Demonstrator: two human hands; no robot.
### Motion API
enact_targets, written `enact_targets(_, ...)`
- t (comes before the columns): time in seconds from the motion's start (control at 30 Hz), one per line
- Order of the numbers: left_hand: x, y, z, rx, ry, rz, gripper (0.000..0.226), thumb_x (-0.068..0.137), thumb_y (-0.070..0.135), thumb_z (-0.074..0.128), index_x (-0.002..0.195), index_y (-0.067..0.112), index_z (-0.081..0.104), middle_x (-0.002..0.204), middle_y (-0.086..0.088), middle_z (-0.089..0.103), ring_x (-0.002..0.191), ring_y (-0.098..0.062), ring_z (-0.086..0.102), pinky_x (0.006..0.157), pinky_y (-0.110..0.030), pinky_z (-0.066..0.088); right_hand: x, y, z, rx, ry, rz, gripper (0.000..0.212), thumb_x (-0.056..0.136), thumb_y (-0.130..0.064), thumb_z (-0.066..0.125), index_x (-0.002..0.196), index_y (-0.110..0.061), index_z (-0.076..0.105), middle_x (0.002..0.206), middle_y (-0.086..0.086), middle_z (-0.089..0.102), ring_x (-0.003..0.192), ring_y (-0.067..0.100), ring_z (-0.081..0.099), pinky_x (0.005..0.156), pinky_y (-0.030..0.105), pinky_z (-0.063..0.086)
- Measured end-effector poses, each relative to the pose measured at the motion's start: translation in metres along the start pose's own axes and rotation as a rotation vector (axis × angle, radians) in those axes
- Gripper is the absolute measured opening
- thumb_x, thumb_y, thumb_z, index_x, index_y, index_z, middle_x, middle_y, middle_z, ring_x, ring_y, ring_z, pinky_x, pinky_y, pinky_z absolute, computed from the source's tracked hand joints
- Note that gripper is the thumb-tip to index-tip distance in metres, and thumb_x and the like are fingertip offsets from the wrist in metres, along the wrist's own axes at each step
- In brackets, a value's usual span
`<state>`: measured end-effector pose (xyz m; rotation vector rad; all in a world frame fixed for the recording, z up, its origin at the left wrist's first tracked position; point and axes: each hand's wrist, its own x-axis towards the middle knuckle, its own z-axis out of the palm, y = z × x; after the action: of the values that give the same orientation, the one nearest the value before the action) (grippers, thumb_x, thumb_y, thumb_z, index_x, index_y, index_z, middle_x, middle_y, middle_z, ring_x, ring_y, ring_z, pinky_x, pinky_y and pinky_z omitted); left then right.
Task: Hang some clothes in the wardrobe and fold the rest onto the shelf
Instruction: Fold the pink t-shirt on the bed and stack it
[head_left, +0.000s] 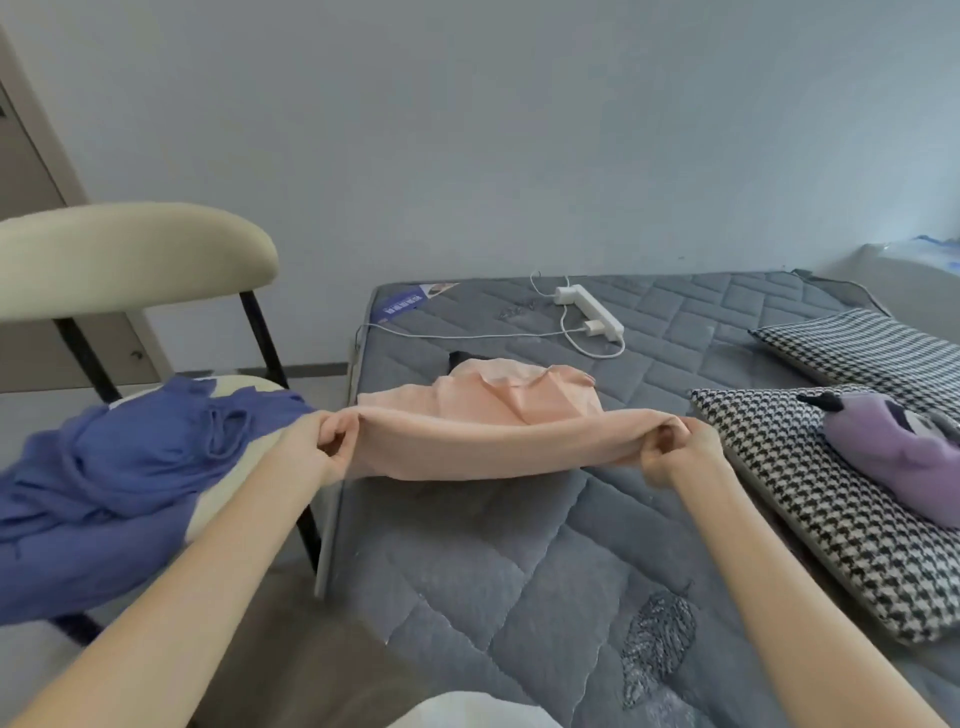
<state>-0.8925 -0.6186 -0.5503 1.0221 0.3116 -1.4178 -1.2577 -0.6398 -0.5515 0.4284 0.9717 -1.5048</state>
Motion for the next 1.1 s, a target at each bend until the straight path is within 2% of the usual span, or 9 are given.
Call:
enact_targets(0.2, 0.011, -0.022, -0.02, 0.027, 0.073, -0.047, 0.013, 0.086, 0.01, 0.066, 0.082, 0.007, 0.054, 0.08, -0.009, 0.058, 0.067, -0.017, 0.061, 0.037, -0.027, 0.051, 0.022, 0.014, -0.04, 0.112, 0.066, -0.029, 0.037, 0.084, -0.004, 0.048, 0.054, -0.018, 0.032, 0.029, -0.007, 0.032, 0.023, 0.005, 0.036, 0.038, 0.011, 0.039)
enact_targets(0.43, 0.069, 0.008, -0.006, -0.184, 0.049, -0.113, 0.025, 0.091, 0.018, 0.06, 0.113, 0.006, 0.06, 0.101, -0.014, 0.068, 0.084, -0.03, 0.07, 0.047, -0.034, 0.057, 0.051, 0.005, -0.003, 0.066, -0.163, -0.148, 0.07, 0.094, -0.005, 0.04, 0.024, -0.009, 0.038, 0.028, -0.003, 0.036, 0.029, 0.004, 0.049, 0.047, 0.017, 0.053)
enact_targets(0.57, 0.117, 0.033, 0.012, -0.198, 0.103, -0.121, 0.031, 0.093, 0.02, 0.058, 0.121, 0.006, 0.058, 0.101, -0.018, 0.069, 0.077, -0.039, 0.07, 0.05, -0.039, 0.057, 0.068, 0.001, 0.038, 0.016, -0.27, -0.194, 0.068, 0.1, -0.01, 0.036, 0.036, -0.011, 0.059, 0.04, -0.002, 0.056, 0.04, 0.007, 0.061, 0.054, 0.017, 0.055)
enact_targets(0.83, 0.151, 0.038, 0.075, -0.074, 0.03, -0.108, 0.027, 0.089, 0.0, 0.057, 0.116, -0.001, 0.059, 0.107, -0.015, 0.068, 0.086, -0.028, 0.07, 0.044, -0.035, 0.056, 0.121, 0.0, 0.094, 0.176, -0.122, -0.058, 0.036, 0.097, -0.005, 0.045, 0.061, -0.005, 0.049, 0.036, 0.002, 0.05, 0.032, 0.013, 0.056, 0.039, 0.026, 0.051)
enact_targets(0.93, 0.179, 0.036, 0.081, -0.071, 0.099, -0.066, 0.033, 0.087, -0.002, 0.058, 0.119, 0.003, 0.058, 0.111, -0.009, 0.067, 0.093, -0.021, 0.069, 0.05, -0.035, 0.058, 0.146, 0.004, 0.102, 0.133, -0.097, -0.058, 0.036, 0.098, -0.005, 0.039, 0.064, -0.005, 0.048, 0.037, 0.002, 0.051, 0.037, 0.012, 0.059, 0.057, 0.024, 0.057)
enact_targets(1.0, 0.192, 0.029, 0.078, -0.081, 0.055, 0.043, 0.022, 0.088, -0.001, 0.057, 0.109, 0.004, 0.058, 0.105, -0.006, 0.066, 0.083, -0.008, 0.066, 0.051, -0.022, 0.055, 0.158, 0.008, 0.101, 0.088, -0.078, -0.052, 0.033, 0.097, -0.006, 0.038, 0.065, -0.005, 0.047, 0.041, 0.004, 0.055, 0.049, 0.014, 0.063, 0.076, 0.026, 0.058)
enact_targets(1.03, 0.19, 0.024, 0.077, -0.072, -0.029, 0.036, 0.01, 0.089, 0.002, 0.059, 0.099, 0.004, 0.058, 0.092, -0.01, 0.065, 0.067, -0.008, 0.06, 0.047, -0.009, 0.045, 0.163, 0.009, 0.1, 0.051, -0.067, -0.057, 0.032, 0.096, -0.008, 0.039, 0.065, -0.006, 0.047, 0.041, 0.003, 0.055, 0.05, 0.013, 0.063, 0.075, 0.027, 0.059)
enact_targets(1.07, 0.188, 0.021, 0.077, -0.018, -0.101, 0.028, 0.005, 0.091, 0.005, 0.058, 0.087, 0.007, 0.056, 0.078, -0.014, 0.063, 0.064, -0.018, 0.053, 0.043, -0.008, 0.038, 0.168, 0.01, 0.097, 0.006, -0.042, -0.064, 0.032, 0.095, -0.01, 0.042, 0.064, -0.01, 0.046, 0.04, 0.0, 0.053, 0.046, 0.011, 0.061, 0.068, 0.027, 0.059)
enact_targets(1.1, 0.189, 0.012, 0.073, 0.071, -0.074, 0.041, 0.019, 0.093, 0.007, 0.056, 0.075, 0.013, 0.052, 0.066, -0.018, 0.055, 0.065, -0.02, 0.048, 0.045, -0.008, 0.04, 0.172, 0.011, 0.091, -0.038, -0.002, -0.065, 0.031, 0.094, -0.014, 0.048, 0.063, -0.013, 0.045, 0.041, -0.002, 0.051, 0.042, 0.009, 0.058, 0.059, 0.026, 0.058)
